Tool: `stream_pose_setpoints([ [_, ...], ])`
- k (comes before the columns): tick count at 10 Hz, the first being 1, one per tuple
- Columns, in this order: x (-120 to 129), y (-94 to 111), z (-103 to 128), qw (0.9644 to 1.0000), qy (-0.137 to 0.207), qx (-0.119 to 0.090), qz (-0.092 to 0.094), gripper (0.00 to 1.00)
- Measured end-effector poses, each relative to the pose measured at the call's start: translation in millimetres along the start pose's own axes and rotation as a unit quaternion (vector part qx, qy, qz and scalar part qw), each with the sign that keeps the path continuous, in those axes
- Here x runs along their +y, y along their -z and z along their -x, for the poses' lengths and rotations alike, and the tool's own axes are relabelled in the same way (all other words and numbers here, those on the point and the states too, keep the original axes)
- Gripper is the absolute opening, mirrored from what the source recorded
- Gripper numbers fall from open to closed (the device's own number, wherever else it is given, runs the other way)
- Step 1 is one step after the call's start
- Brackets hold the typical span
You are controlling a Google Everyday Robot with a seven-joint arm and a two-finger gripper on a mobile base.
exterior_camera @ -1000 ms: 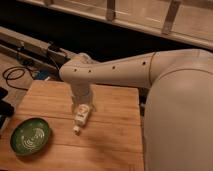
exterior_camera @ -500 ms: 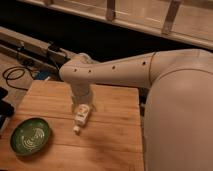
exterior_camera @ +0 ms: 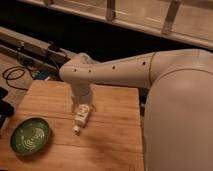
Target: Place the bottle in the ceramic bowl
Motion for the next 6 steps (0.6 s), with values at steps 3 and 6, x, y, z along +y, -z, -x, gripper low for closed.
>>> stream_pose_setpoints([
  [3,-7.0,-3.9,3.6,0.9993,-0.027,-0.026,0.004,0.65],
  [6,-34.1,-28.8,26.7,0.9919,-0.096,-0.084,0.004,0.65],
])
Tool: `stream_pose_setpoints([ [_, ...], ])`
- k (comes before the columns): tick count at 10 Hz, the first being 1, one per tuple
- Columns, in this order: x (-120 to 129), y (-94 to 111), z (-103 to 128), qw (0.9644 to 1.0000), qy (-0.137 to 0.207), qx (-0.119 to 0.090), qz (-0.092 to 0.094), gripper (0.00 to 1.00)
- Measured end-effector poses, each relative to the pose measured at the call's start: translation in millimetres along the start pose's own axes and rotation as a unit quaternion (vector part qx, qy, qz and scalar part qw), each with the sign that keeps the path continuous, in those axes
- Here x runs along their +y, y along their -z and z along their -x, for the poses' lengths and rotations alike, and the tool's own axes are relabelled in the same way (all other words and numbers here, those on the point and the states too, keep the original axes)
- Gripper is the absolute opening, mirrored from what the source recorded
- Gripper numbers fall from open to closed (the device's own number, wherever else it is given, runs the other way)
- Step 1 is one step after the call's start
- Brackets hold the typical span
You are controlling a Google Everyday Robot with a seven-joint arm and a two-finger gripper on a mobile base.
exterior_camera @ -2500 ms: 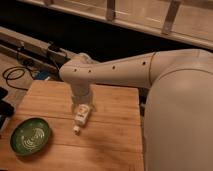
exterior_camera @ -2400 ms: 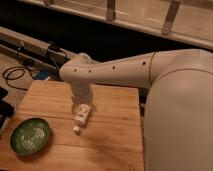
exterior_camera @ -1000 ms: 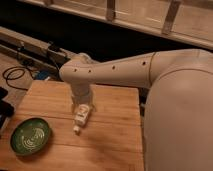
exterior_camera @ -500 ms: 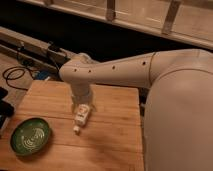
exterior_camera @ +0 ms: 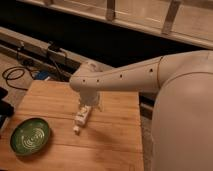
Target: Place the bottle in the ceramic bowl
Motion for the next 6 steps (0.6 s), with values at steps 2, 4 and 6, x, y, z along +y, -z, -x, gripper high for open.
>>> stream_pose_setpoints([
  [2,0.7,-5.7,9.5,0.9995,-0.020,-0.024,0.010,0.65],
  [4,1.2,-1.8,4.9,0.9999,-0.012,-0.012,0.003,0.65],
  [6,5.5,-3.7,5.5,0.9999,0.002,-0.009,0.007,0.65],
])
